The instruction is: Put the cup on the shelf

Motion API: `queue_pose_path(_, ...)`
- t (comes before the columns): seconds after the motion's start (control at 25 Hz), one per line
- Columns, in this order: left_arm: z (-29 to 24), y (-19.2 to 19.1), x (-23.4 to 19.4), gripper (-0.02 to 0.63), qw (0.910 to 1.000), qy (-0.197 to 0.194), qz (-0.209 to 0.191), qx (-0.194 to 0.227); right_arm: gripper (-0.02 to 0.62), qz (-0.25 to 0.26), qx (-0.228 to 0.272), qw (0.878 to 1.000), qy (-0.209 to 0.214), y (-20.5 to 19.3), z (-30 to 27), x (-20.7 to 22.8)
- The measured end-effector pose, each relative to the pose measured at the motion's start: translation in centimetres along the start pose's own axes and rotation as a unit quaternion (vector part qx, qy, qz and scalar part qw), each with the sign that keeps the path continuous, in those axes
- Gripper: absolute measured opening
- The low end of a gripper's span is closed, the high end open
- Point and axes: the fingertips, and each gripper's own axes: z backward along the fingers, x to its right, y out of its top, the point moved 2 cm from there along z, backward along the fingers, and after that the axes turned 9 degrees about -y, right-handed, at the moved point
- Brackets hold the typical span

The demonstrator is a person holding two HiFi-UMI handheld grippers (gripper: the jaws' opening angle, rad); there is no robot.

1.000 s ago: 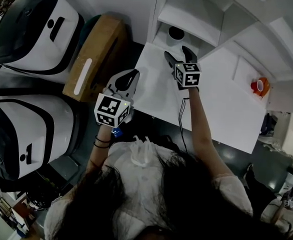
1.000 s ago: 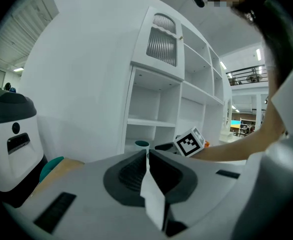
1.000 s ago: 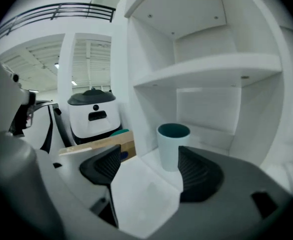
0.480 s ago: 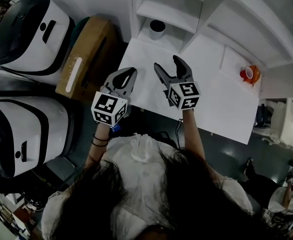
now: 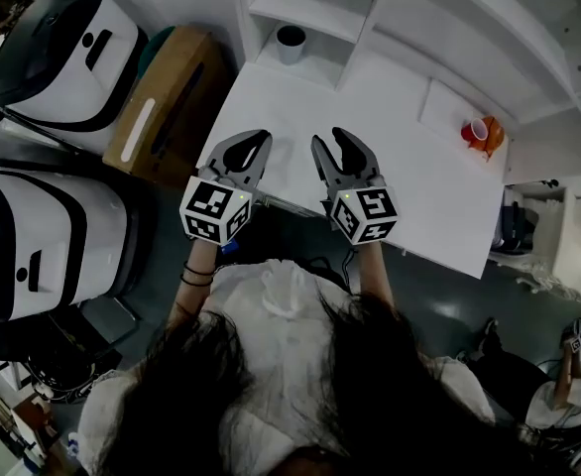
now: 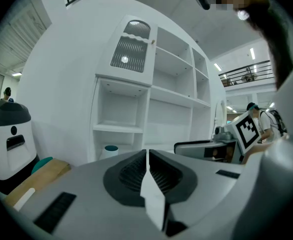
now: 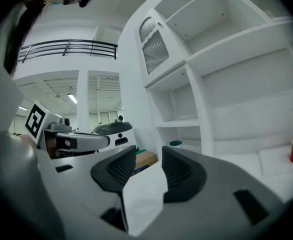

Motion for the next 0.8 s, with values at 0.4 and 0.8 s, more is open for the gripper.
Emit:
queue_pose_path(0.4,1.6,-2.7,9.9,0.023,0.9994,0.029,0.011,0.011,0.156,0.009,-0.001,0.999,0.05,-1.9,9.1,-0.5)
queue_pose_path(0.8,4.6,-3.3,15.1,0.023,0.9986,0.051,0.008,0.005,0.152,-0.006,-0.005,0.997,0.081,-2.7,14.1,-2.1)
